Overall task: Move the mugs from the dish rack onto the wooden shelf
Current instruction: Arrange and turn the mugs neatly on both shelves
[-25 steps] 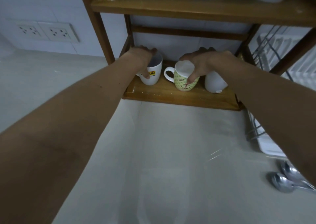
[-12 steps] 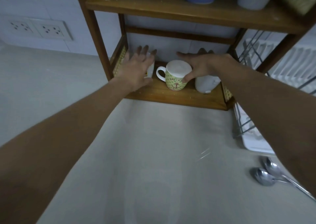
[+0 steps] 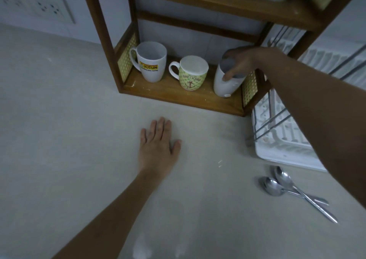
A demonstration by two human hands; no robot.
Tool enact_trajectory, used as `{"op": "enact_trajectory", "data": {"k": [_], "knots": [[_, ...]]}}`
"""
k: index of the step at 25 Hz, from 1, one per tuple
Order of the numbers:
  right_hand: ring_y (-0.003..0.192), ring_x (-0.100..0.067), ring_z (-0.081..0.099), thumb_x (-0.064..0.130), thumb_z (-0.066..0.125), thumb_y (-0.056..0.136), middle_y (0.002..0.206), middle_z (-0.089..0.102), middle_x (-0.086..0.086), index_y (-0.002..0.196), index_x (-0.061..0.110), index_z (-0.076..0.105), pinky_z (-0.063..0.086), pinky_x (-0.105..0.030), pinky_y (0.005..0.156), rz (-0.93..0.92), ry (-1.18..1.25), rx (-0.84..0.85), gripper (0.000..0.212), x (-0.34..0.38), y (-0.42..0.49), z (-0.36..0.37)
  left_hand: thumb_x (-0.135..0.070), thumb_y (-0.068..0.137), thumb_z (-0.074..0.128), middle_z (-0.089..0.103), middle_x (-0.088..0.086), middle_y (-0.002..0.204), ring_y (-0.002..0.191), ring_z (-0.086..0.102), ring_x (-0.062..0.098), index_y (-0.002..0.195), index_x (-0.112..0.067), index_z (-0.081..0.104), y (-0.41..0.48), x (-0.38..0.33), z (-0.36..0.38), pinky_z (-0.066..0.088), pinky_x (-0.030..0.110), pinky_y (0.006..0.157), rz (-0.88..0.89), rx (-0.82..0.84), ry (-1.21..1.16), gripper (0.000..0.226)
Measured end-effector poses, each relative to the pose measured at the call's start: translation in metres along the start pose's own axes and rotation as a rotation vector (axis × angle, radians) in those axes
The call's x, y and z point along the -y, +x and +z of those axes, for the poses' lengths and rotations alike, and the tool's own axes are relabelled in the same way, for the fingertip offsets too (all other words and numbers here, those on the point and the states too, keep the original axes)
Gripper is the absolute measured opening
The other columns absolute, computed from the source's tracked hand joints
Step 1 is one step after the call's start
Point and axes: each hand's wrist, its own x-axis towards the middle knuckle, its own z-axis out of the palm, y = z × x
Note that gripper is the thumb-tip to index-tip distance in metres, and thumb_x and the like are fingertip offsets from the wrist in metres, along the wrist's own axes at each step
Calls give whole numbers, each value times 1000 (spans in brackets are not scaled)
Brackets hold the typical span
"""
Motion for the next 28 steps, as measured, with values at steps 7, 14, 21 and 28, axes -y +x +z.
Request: {"op": "enact_trajectory", "data": {"k": [7,14,21,28], "knots": [[123,-37,43,33,71,75,149,34,-13,145,33,18,47,-46,93,-56,194,-11,88,7,-4,0,-48,95,28,15,-1,161,148,8,19,152,-21,17,-2,-6,-8,2,42,121,-39,-50,-57,64],[126,-35,43,62,69,70,146,39,-13,143,16,33,43,-44,98,47,-37,-28,93,11,-2,4,-46,95,30,19,-2,160,148,10,17,152,-22,22,-3,-6,-7,4,41,121,-40,-78,-74,62],[135,-37,33,60,64,75,156,23,-12,148,24,16,39,-46,102,107,141,17,94,13,-11,-2,-47,95,30,19,-2,160,148,10,17,151,-22,23,-3,-6,-6,4,41,121,-40,-84,-81,62],[102,-32,53,57,68,72,139,45,-16,144,13,32,48,-44,92,136,55,-18,92,12,-9,5,-47,95,27,18,-1,160,148,10,19,152,-22,21,-3,-6,-6,5,42,121,-44,-69,-49,62]]}}
